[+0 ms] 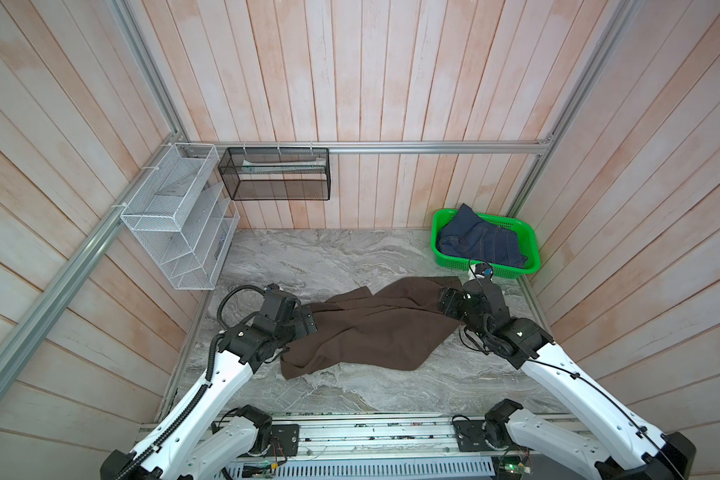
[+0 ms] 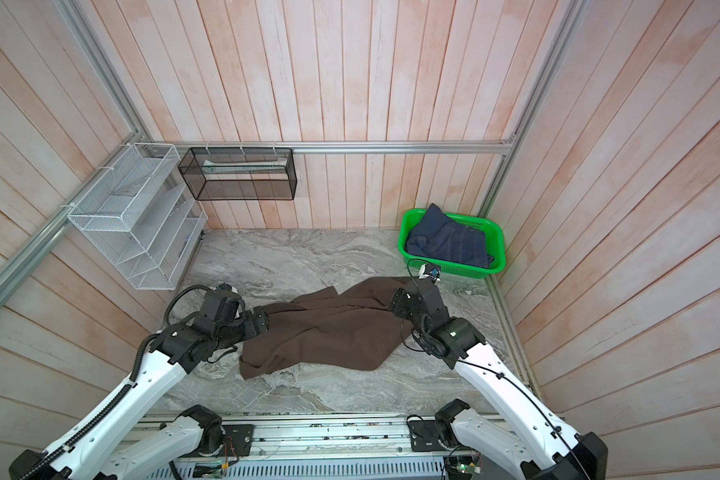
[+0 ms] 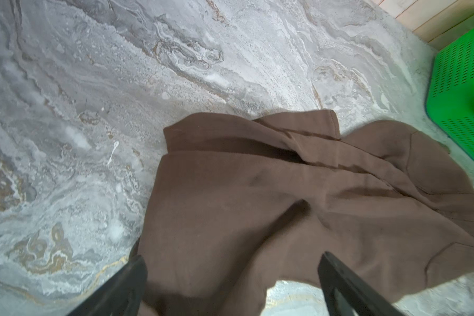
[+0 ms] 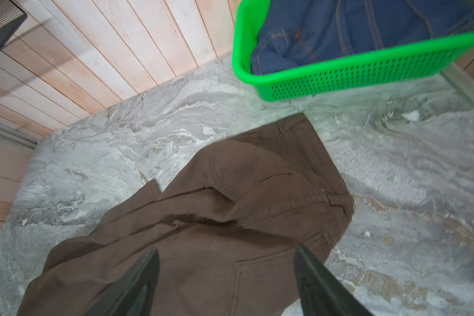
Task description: Fold and stack the trousers
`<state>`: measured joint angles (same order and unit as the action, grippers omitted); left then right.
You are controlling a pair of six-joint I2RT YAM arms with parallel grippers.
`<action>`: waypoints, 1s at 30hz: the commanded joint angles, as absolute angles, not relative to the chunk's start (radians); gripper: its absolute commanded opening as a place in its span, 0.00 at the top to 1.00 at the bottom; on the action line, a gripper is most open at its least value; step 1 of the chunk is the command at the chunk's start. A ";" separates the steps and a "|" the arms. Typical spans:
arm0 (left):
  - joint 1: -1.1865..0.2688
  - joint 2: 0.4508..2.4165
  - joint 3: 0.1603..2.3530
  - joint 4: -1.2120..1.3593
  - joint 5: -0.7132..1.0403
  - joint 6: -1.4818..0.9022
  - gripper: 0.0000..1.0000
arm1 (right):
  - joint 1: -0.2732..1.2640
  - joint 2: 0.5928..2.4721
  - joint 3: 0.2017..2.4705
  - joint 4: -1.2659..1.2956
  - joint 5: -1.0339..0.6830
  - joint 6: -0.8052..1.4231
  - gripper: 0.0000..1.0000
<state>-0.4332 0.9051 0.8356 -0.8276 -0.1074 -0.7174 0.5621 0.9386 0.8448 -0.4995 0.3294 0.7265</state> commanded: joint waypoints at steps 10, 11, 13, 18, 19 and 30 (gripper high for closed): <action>-0.441 0.671 0.498 -0.758 0.181 -1.018 0.00 | 0.553 0.574 0.451 -0.492 0.201 1.056 0.22; -0.442 0.660 0.472 -0.709 0.198 -1.031 0.00 | 0.549 0.550 0.420 -0.472 0.192 1.068 0.22; -0.442 0.656 0.426 -0.623 0.230 -1.055 0.00 | 0.539 0.522 0.357 -0.410 0.158 1.076 0.22; -0.442 0.703 0.353 -0.475 0.253 -1.077 0.00 | 0.509 0.498 0.235 -0.253 0.086 1.086 0.22; -0.442 0.715 0.352 -0.463 0.240 -1.073 0.02 | 0.503 0.498 0.221 -0.225 0.081 1.079 0.22; -0.442 0.784 0.377 -0.419 0.186 -1.027 0.65 | 0.417 0.622 0.178 0.009 -0.001 1.013 0.27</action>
<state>-0.4381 0.7849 0.3553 -0.4637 0.2039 -1.0431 0.4324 0.5949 0.1913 -0.0887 0.0345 1.0401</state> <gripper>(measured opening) 0.410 0.733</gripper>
